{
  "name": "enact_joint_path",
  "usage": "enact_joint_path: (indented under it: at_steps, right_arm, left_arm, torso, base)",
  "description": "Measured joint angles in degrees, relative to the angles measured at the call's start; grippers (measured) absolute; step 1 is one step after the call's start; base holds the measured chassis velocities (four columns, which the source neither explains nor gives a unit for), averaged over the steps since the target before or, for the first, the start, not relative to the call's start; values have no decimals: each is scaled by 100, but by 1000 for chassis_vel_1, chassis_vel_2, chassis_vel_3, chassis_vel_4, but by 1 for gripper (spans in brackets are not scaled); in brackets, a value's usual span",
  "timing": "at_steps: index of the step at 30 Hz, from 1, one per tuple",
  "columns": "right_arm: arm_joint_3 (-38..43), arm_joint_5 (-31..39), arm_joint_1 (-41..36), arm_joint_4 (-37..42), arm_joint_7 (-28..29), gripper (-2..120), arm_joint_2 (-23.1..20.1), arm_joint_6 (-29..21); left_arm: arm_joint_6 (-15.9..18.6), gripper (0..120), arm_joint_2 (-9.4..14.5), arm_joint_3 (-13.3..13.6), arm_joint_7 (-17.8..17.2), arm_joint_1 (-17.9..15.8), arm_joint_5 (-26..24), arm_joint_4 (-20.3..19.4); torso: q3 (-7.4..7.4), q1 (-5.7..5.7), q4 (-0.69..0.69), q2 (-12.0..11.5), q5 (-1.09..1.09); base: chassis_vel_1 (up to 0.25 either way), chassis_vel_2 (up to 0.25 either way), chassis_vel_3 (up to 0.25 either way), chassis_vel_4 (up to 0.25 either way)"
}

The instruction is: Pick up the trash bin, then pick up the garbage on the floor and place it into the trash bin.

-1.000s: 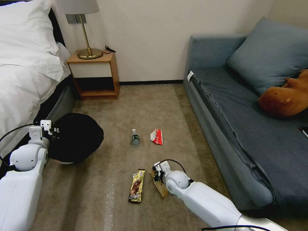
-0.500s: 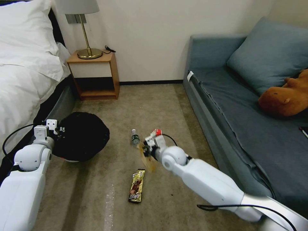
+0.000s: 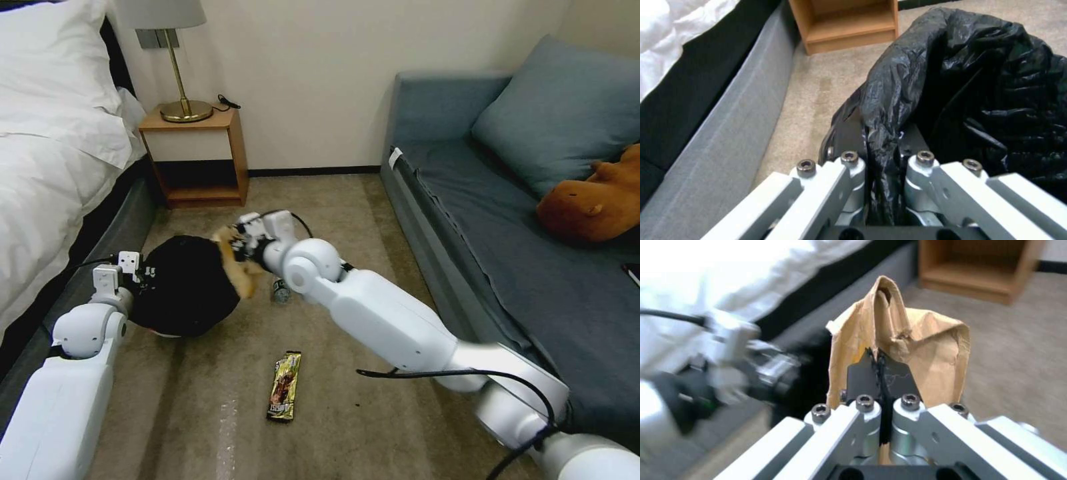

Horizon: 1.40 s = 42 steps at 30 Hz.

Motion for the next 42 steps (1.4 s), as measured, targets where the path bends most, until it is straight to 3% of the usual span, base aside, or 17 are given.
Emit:
enact_joint_path:
  at_steps: [7,17,27,29,34,39,40,42]
  right_arm:
    - [-366,-165,46,-524,-189,0,512,621]
    - [-573,-365,-106,-892,-234,0,676,1183]
    - [-604,-531,-209,-905,-256,35,600,1134]
    - [-602,-548,-211,-896,-258,47,573,1085]
    - [-576,-601,-213,-899,-250,59,493,951]
    - [-576,-811,-236,-1065,70,81,238,378]
    - [-576,-811,-236,-1065,70,81,238,378]
    - [-603,-913,-322,-1166,396,92,121,-28]
  left_arm:
    - [75,7,-100,5,0,129,-42,-236]
    - [204,7,-131,8,-20,194,-110,-480]
    - [274,7,-128,19,-40,208,-105,-530]
    - [279,7,-102,34,-42,214,-102,-542]
    - [281,7,-49,-11,-45,202,-99,-504]
    - [224,7,78,-245,-48,151,-93,-325]
    - [224,7,78,-245,-48,151,-93,-325]
    - [205,7,156,-377,-48,171,-112,-269]
  torso:
    - [0,0,0,0,0]
    - [0,0,-1,0,1]
    - [0,0,-1,0,2]
    - [0,0,-1,0,2]
    - [-1,0,-1,0,2]
    - [-1,0,-1,0,2]
    - [-1,0,-1,0,2]
    - [0,0,-1,0,2]
  base:
    - [0,0,0,0]
    - [0,0,0,0]
    - [0,0,0,0]
    - [0,0,0,0]
    - [0,0,0,0]
    - [0,0,0,0]
    - [0,0,0,0]
    - [0,0,0,0]
